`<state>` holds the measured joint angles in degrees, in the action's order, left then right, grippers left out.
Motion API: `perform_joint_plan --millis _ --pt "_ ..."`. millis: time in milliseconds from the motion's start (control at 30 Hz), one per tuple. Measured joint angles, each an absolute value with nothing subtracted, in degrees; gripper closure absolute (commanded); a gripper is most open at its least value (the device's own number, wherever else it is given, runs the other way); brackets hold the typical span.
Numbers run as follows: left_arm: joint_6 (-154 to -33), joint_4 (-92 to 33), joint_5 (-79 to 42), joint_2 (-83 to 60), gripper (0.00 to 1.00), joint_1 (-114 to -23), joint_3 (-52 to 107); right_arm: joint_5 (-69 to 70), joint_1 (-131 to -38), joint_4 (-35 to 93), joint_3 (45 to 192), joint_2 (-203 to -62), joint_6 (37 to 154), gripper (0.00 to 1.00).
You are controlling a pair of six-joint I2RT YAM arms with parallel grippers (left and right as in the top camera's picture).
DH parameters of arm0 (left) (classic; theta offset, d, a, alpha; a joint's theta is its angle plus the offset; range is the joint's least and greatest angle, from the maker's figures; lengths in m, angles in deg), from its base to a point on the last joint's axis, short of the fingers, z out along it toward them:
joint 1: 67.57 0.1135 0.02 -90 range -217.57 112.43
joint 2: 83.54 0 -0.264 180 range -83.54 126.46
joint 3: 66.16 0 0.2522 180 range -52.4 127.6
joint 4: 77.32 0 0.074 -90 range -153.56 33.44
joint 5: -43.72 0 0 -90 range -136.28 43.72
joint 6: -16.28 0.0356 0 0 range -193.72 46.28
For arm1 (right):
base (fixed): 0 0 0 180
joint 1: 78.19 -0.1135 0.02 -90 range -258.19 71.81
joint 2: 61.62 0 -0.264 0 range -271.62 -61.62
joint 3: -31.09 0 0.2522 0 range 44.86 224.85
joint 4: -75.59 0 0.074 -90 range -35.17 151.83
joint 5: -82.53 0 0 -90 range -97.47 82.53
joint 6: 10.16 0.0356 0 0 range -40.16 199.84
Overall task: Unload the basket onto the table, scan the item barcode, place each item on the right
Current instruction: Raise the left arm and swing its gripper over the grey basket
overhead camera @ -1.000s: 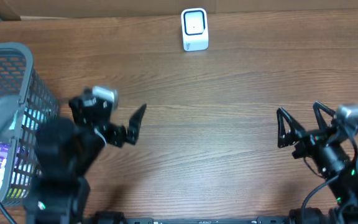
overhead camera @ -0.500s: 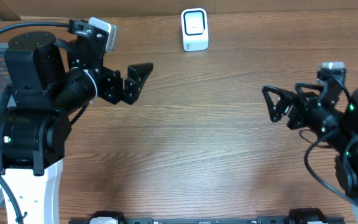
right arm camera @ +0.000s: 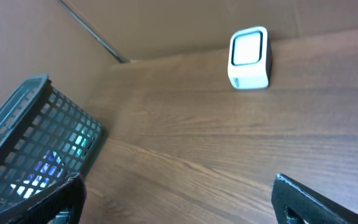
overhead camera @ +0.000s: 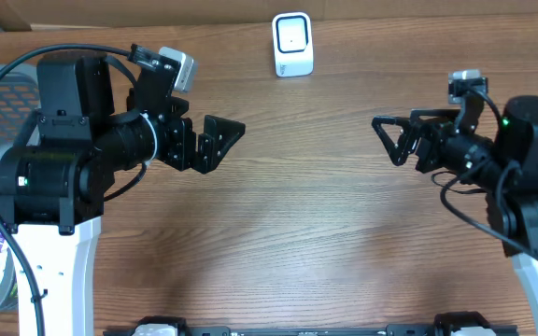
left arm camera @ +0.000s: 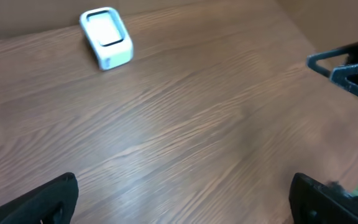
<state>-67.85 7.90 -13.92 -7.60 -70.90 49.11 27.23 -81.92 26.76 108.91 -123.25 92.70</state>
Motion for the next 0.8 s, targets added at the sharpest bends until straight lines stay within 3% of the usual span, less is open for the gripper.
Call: perform_joint_plan --millis 233,500,800 --pt "-75.48 8.95 -30.53 -6.97 0.02 -68.21 54.10 26.79 -81.92 22.76 108.91 -127.82 92.72 0.08" --pt "-87.19 4.25 -43.16 -4.11 0.00 -52.37 62.97 20.49 -81.92 17.40 108.91 -128.08 94.29 0.09" --pt "-97.68 3.03 -47.01 4.81 0.01 -37.55 63.19 17.15 -81.94 14.06 108.93 -128.08 94.86 0.07"
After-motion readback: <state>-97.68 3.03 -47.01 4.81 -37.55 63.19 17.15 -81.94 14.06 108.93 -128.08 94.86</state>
